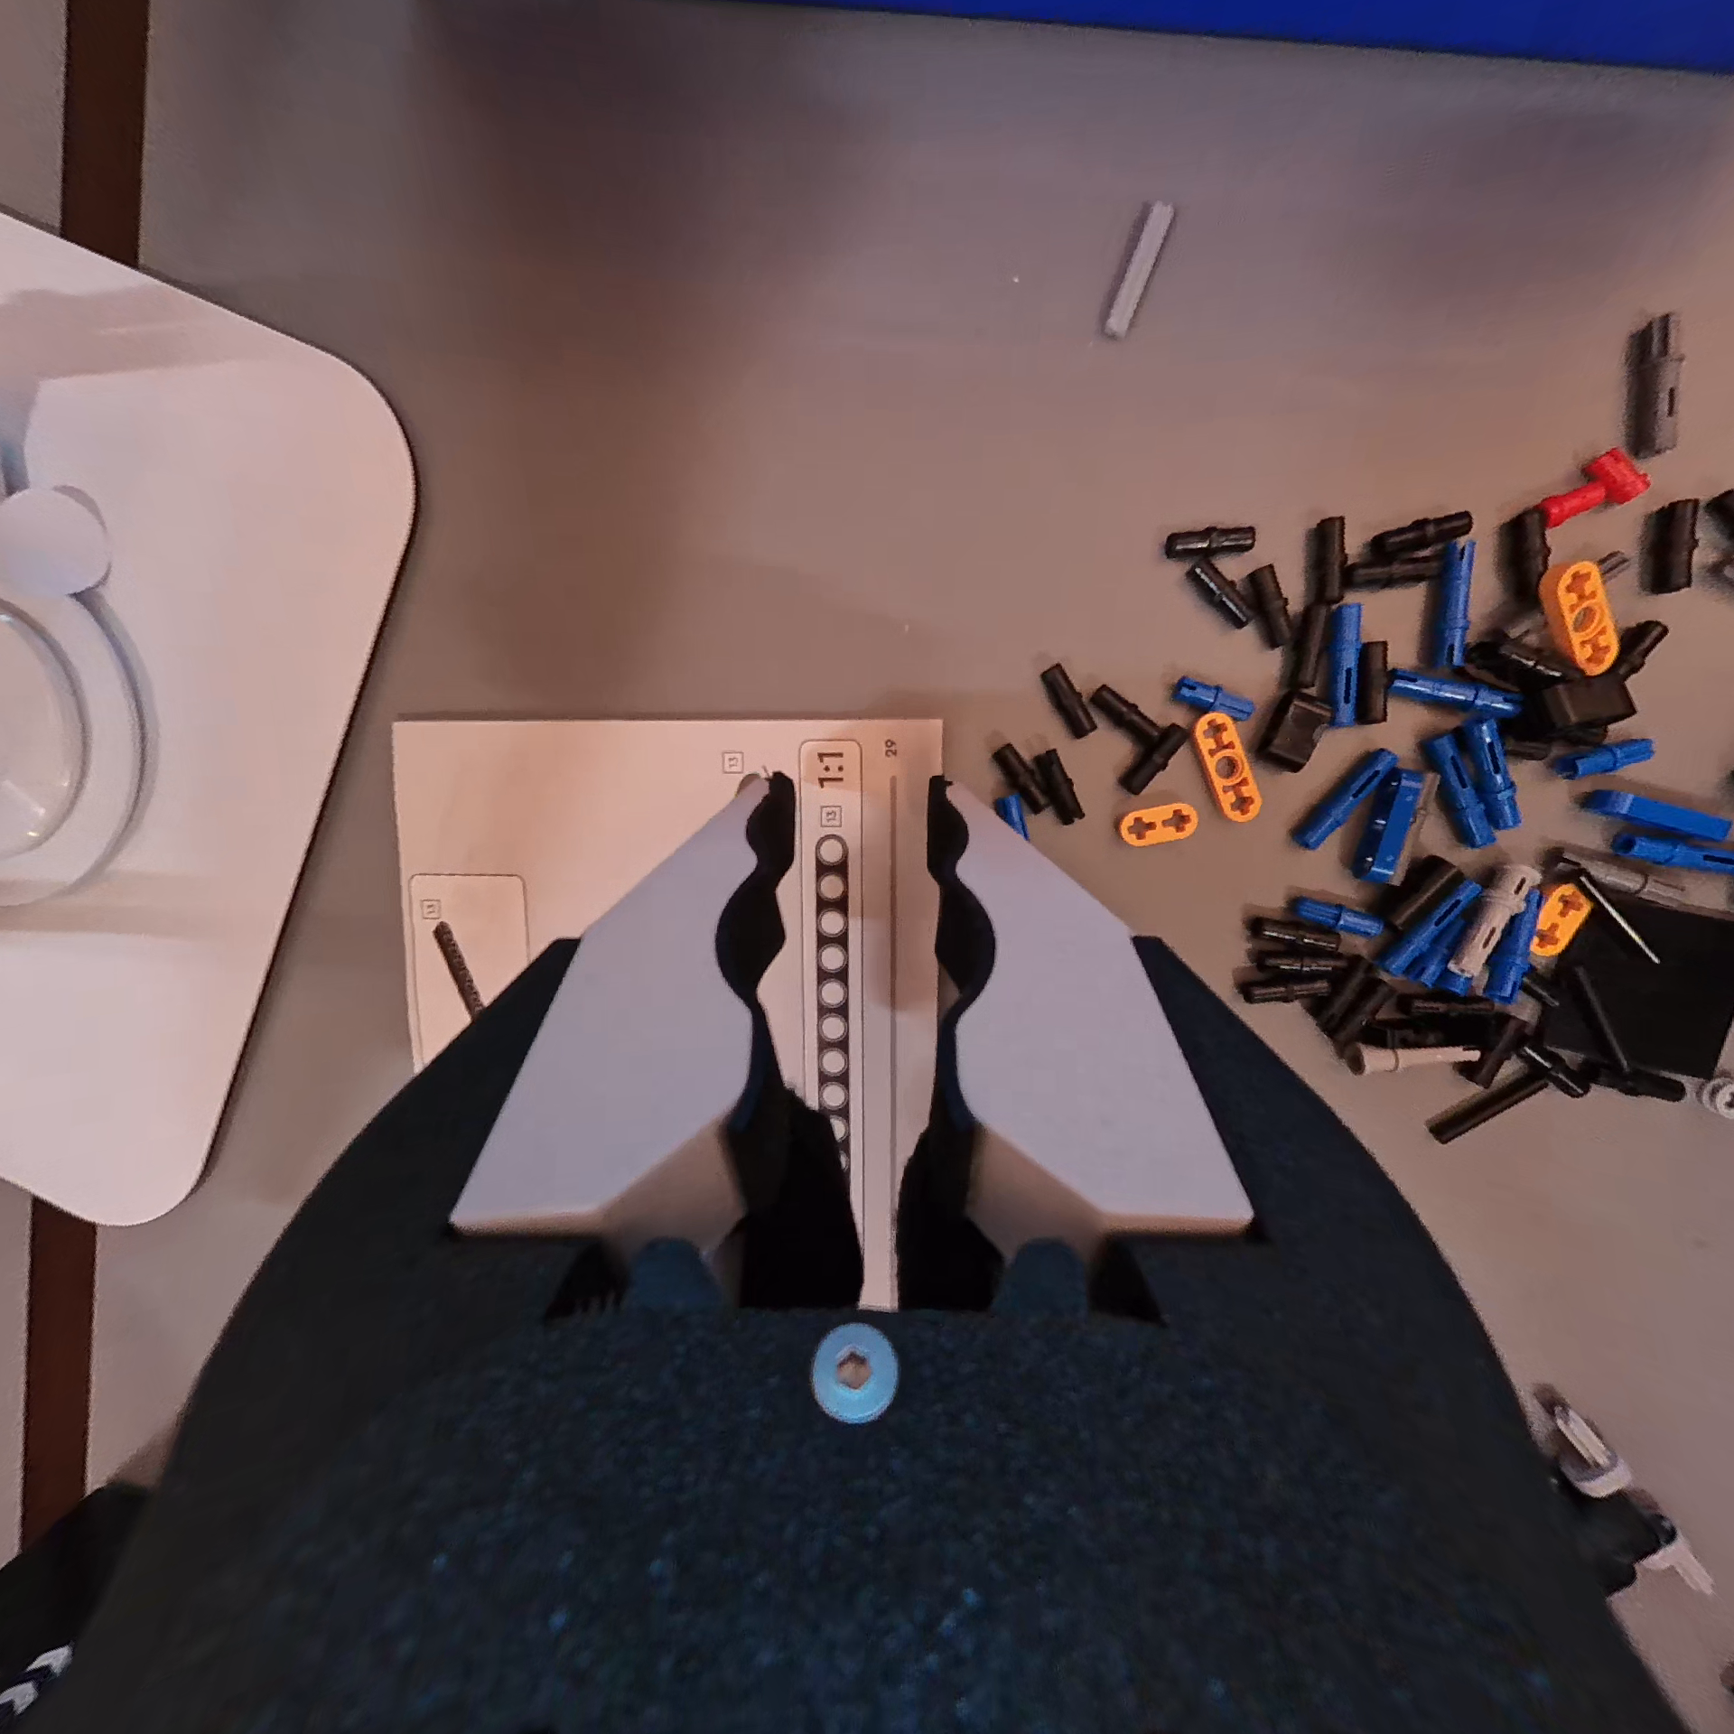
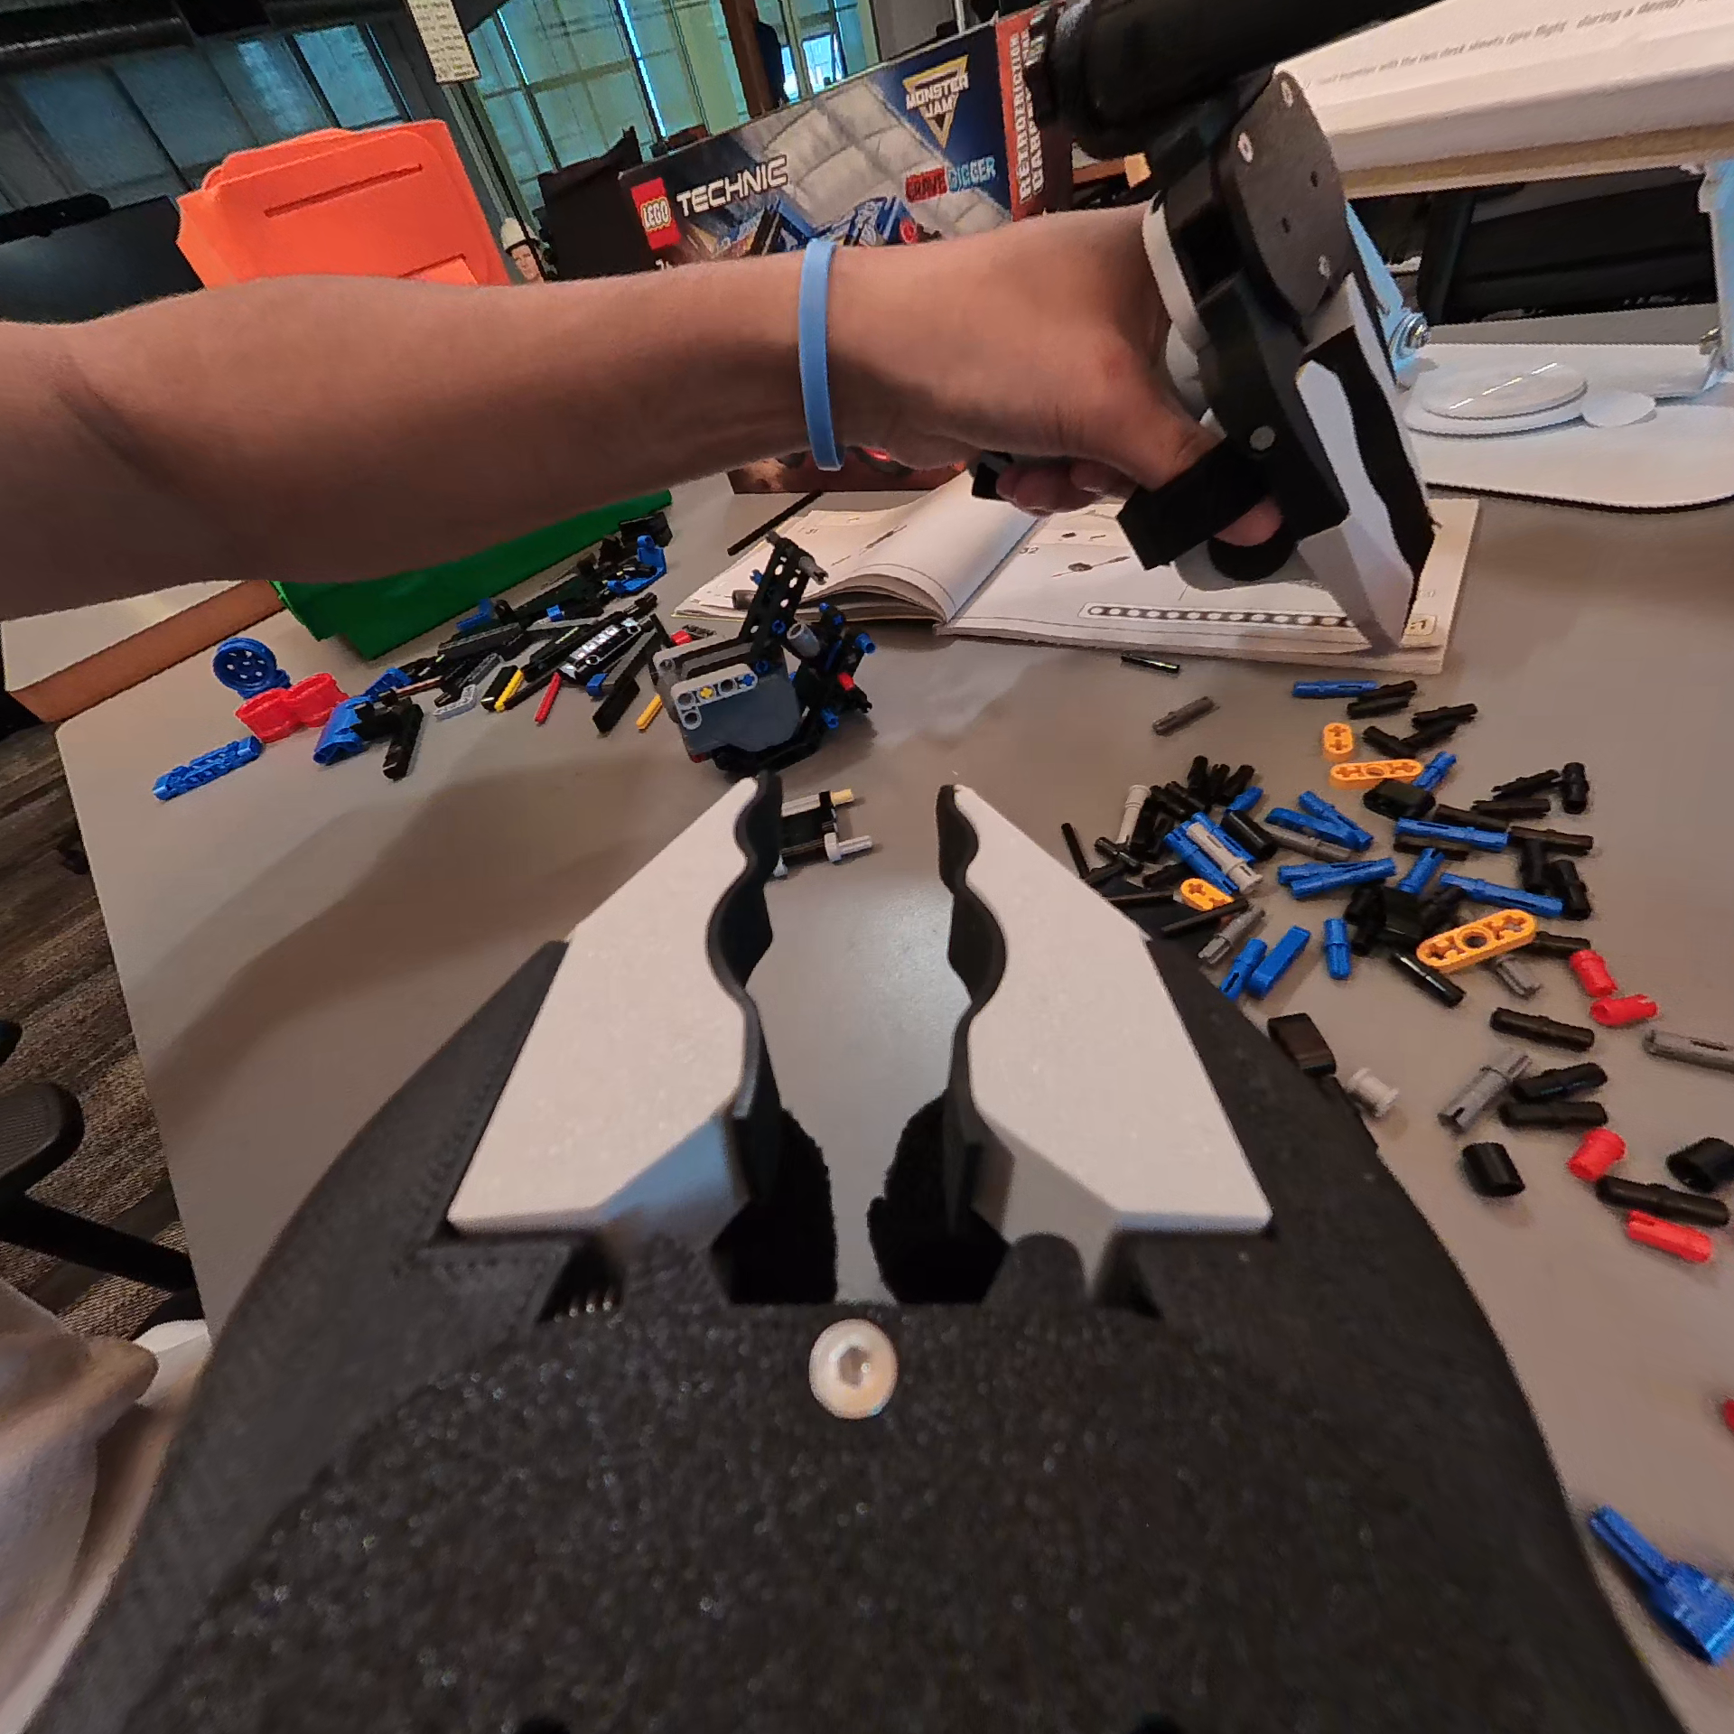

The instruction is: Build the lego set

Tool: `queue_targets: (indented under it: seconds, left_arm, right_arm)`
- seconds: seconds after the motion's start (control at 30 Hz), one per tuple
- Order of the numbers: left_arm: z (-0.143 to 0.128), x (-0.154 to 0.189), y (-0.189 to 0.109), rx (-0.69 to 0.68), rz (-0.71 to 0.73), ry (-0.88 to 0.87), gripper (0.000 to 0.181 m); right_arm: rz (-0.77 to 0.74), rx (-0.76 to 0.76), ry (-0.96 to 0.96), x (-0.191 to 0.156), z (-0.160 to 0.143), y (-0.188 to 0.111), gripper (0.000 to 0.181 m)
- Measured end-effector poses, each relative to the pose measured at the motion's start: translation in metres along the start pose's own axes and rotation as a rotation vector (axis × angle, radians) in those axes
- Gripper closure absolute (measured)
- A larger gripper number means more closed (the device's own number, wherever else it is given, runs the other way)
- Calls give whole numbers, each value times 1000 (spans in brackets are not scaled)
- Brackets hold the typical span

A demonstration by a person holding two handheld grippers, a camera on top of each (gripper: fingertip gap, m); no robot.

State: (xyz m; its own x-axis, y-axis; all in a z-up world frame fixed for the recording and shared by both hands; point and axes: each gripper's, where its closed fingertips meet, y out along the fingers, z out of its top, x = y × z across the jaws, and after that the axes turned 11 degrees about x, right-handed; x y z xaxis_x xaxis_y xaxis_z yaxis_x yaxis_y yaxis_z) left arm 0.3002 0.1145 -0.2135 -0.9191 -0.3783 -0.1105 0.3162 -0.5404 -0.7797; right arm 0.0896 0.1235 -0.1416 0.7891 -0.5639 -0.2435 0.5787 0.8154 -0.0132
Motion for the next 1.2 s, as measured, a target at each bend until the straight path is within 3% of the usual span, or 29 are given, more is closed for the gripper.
queue_targets:
  seconds: [0.1,0.17,0.83,1.0,1.2]
  left_arm:
    - [0,4,0,4,-17,-9,165]
    - [-1,7,0,-2,-30,7,181]
    - [1,3,-12,54,-8,28,181]
    - [-2,-6,-36,126,14,-35,181]
    - [-18,-20,-98,275,72,-173,181]
  right_arm:
    - [3,-1,1,-1,0,0,149]
    - [4,-2,2,0,0,0,149]
    - [12,-7,15,-1,-1,1,149]
    - [12,-9,15,-1,-1,1,149]
    - [13,-11,16,-1,-2,1,149]
